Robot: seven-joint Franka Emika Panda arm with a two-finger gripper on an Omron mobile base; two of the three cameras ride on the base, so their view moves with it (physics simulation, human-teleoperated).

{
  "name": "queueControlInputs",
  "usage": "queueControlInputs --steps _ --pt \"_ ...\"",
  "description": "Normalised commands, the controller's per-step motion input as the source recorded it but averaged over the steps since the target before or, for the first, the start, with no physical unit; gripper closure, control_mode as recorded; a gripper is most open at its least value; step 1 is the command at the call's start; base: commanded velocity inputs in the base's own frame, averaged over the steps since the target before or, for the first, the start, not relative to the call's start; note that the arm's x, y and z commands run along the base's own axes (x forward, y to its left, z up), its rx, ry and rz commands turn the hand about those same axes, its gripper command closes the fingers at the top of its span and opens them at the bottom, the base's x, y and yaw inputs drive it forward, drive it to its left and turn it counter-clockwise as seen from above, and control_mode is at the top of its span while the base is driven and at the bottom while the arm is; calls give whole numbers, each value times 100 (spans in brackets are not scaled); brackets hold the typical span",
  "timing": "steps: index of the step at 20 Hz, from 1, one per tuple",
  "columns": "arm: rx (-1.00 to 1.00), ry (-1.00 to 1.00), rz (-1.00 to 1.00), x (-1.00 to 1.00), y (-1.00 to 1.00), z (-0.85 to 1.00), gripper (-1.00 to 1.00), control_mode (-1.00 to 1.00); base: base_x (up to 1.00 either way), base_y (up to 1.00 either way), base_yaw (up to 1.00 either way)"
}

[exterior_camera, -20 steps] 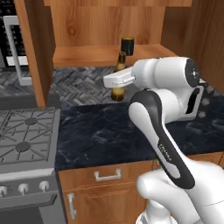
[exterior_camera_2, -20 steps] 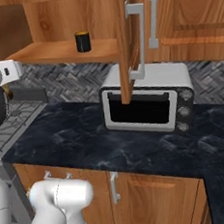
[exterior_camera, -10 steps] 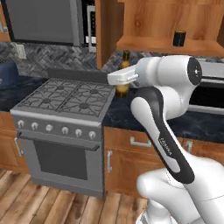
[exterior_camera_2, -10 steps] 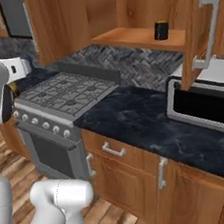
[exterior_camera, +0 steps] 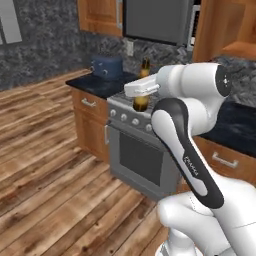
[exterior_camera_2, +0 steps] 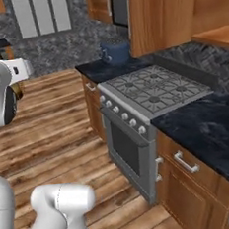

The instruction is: Open the cabinet directly in front. Then move the beer and the mug to the dining counter with the jar on it.

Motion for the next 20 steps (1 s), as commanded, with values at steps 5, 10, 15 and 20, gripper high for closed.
queueControlInputs --steps 5,10,15,20 --pt "0 0 0 0 0 0 100 100 -36 0 73" --pt "0 0 0 0 0 0 100 100 -17 3 64" --pt "0 0 0 0 0 0 100 100 -11 4 55" --pt "0 0 0 0 0 0 100 100 -6 1 41"
